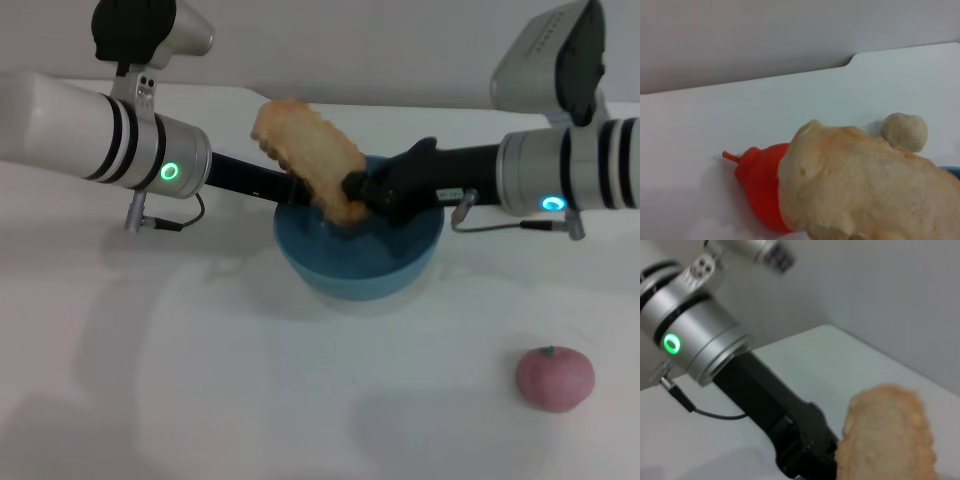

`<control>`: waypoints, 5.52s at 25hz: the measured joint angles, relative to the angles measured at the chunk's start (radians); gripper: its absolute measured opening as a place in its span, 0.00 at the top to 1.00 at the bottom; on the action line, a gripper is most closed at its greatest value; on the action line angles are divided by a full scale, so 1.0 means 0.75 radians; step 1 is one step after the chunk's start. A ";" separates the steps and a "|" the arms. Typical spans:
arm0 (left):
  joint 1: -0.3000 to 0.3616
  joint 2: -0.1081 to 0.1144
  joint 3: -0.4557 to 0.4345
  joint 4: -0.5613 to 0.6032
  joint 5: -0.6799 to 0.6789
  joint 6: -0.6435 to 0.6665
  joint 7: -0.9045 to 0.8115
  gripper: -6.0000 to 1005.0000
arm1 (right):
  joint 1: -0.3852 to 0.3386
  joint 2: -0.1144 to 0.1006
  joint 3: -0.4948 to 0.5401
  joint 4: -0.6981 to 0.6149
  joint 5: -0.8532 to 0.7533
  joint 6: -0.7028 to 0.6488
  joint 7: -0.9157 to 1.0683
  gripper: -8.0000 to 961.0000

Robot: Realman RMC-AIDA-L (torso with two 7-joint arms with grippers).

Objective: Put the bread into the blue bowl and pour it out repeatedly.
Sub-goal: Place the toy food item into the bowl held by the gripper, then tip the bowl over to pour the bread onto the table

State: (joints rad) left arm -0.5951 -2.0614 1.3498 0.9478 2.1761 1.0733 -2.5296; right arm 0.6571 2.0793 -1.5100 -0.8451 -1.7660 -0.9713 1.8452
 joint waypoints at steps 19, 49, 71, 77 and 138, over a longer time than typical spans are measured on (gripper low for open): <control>-0.002 0.000 0.002 0.000 -0.022 -0.067 0.000 0.96 | -0.033 -0.008 0.004 0.040 0.037 -0.101 0.110 0.81; 0.013 0.003 0.100 0.052 -0.012 -0.405 0.068 0.96 | -0.453 -0.010 0.781 0.206 0.687 -0.336 -0.429 0.55; 0.075 -0.010 0.879 0.130 0.201 -1.216 0.215 0.96 | -0.517 -0.011 0.976 0.381 0.706 -0.343 -0.469 0.53; 0.022 -0.015 1.003 -0.041 0.218 -1.479 0.215 0.96 | -0.525 -0.010 0.976 0.394 0.706 -0.346 -0.463 0.53; 0.011 -0.022 1.498 -0.230 -0.168 -2.709 0.978 0.98 | -0.493 -0.013 0.993 0.458 0.697 -0.359 -0.474 0.48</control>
State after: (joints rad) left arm -0.5869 -2.0780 2.4731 0.7752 2.0503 -0.9588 -1.7961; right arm 0.2876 2.0693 -0.7655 -0.5017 -1.2435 -1.2405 1.4894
